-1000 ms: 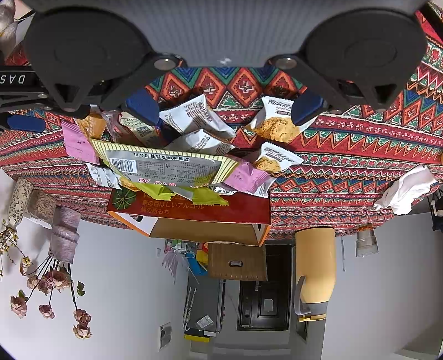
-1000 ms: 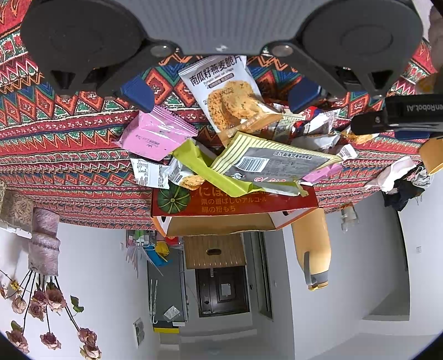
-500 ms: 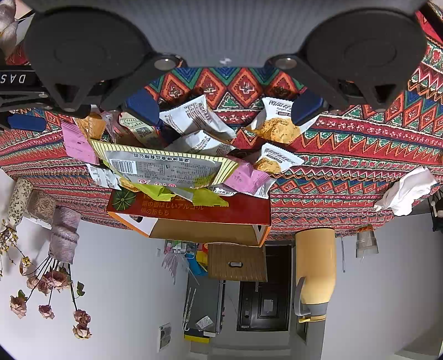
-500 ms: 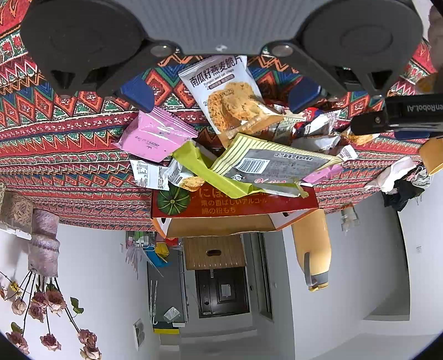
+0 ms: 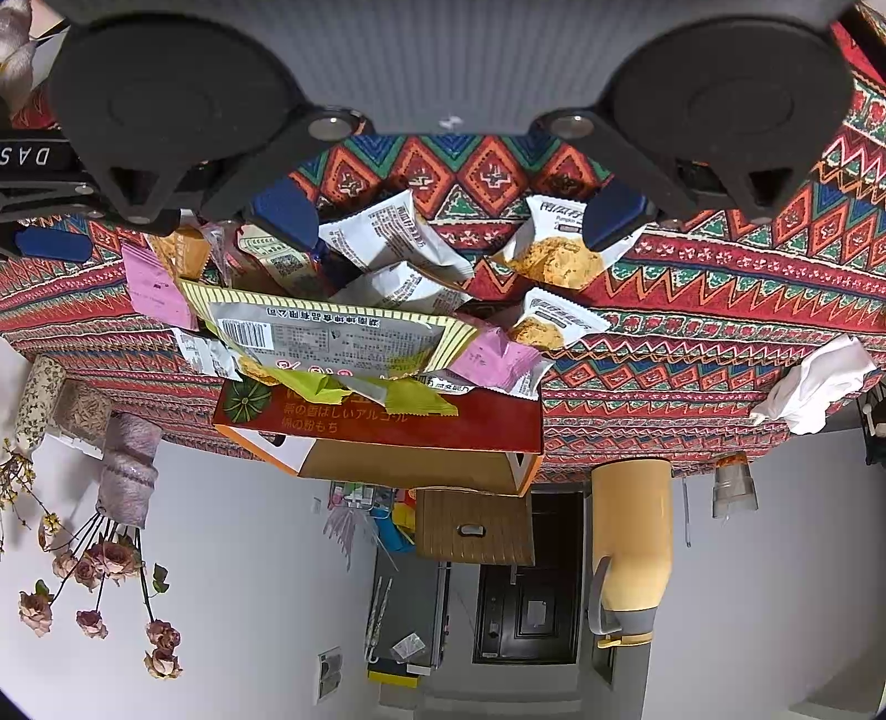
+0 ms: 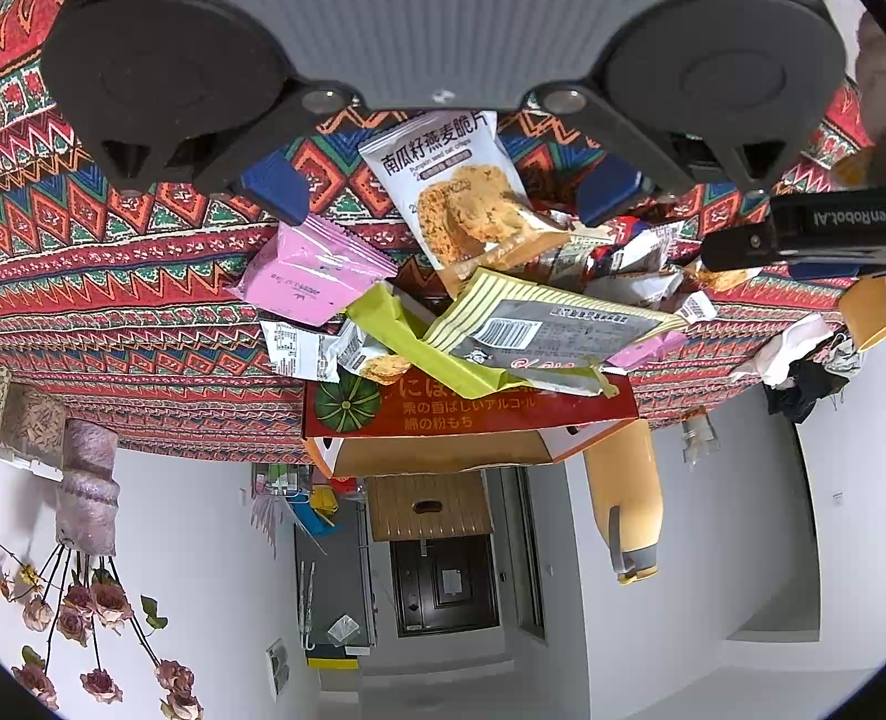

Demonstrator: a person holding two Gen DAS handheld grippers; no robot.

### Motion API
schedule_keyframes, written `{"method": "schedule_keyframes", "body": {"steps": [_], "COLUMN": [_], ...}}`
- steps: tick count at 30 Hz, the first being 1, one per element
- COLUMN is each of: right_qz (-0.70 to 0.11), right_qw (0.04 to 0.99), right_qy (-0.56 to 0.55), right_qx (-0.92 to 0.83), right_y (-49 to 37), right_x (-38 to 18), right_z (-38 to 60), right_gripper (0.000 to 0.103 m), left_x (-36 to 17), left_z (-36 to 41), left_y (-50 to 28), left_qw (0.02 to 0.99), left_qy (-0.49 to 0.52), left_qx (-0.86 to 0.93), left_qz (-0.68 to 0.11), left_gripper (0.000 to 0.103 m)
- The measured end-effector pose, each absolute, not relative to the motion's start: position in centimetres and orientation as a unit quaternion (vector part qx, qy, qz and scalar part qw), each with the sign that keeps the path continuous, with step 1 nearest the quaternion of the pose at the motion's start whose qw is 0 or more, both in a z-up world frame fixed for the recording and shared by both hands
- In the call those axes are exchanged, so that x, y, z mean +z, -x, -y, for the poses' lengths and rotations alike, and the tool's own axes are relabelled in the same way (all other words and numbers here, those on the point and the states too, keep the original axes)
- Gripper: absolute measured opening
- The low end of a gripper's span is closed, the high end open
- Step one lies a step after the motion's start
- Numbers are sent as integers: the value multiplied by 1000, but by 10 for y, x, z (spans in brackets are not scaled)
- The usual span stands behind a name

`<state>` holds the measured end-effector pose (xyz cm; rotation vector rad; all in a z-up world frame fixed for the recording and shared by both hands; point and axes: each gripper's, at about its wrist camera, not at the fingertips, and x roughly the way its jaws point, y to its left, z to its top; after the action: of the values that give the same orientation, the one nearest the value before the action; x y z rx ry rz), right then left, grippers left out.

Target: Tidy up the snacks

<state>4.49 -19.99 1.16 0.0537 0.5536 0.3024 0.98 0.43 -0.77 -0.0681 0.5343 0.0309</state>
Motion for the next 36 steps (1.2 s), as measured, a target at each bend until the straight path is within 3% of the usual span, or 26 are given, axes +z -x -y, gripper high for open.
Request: {"method": "schedule_keyframes", "body": {"steps": [3,10,17,20,22,30,36], "right_qz": [-272,-287,-302,-312,-320,-304,-281], "right_qw": [949,941,932,925,919,923,935], "right_qy": [-26,-17,-16,-17,-20,-43,-45], "right_qx": [157,181,201,218,229,232,211], "right_y": [-45,-56,-77,-81,-83,-73,-59], "right_x": [8,5,3,1,-2,-1,5], "right_z": [200,196,198,197,197,208,217], "right_gripper": [102,87,85,75,58,46,43], "left_x": [-8,-8,-7,-6,-6,-6,-4], "left_z": [-4,-4,-7,-9,-9,-16,-25], "left_y": [-10,-10,-10,-10,-10,-13,-17], "left_qw": [964,963,963,962,962,961,961], "left_qy": [33,34,36,37,37,48,48], "left_qx": [16,17,21,22,21,24,38], "left_qz": [-265,-267,-268,-268,-269,-271,-270], "left_gripper": [103,103,103,103,103,103,103]}}
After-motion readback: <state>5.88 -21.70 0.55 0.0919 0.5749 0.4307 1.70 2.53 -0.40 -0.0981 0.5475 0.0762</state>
